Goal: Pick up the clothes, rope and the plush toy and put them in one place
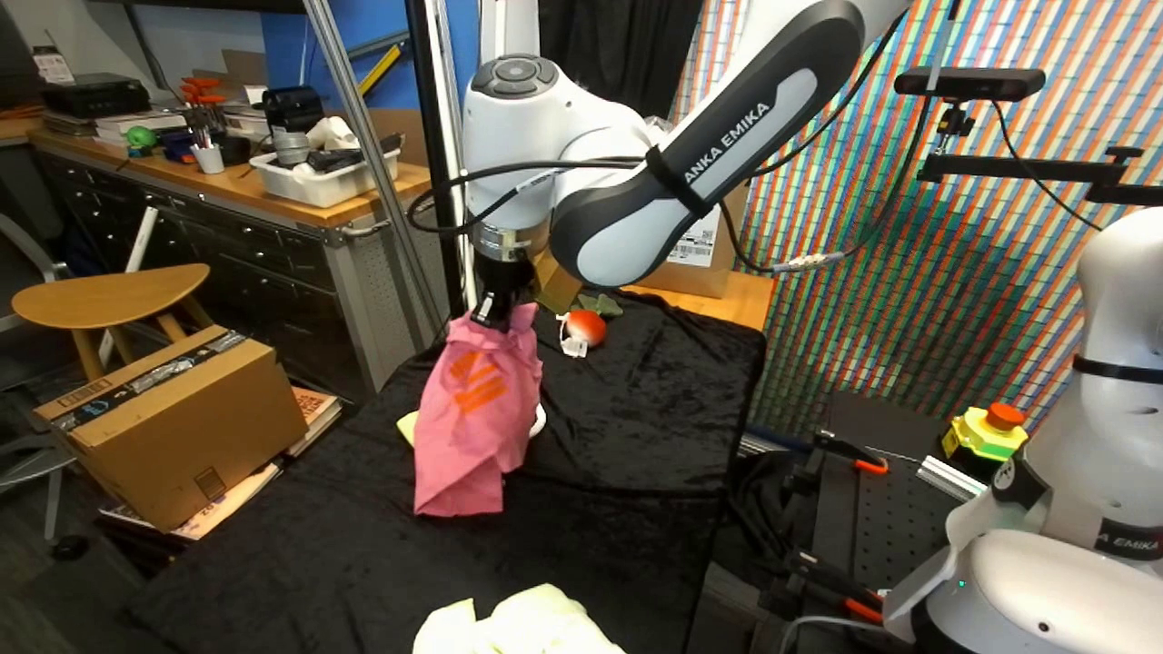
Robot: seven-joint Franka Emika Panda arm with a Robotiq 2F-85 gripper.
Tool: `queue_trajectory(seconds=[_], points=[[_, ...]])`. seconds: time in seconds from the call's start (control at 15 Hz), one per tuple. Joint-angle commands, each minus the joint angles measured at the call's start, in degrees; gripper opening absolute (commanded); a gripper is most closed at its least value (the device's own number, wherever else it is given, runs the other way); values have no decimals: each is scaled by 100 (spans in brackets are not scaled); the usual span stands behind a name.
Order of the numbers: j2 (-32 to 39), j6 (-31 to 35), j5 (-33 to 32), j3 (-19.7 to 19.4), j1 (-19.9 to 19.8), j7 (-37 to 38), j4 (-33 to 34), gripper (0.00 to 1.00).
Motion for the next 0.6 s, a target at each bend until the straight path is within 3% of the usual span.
queue_trajectory(seconds=[0.0,0.2,0.53], points=[[345,282,-262,104,-253,354,65,1],[848,570,-316,-7,-190,716,365,1],[1369,738,-68,-32,-148,683,706,1]])
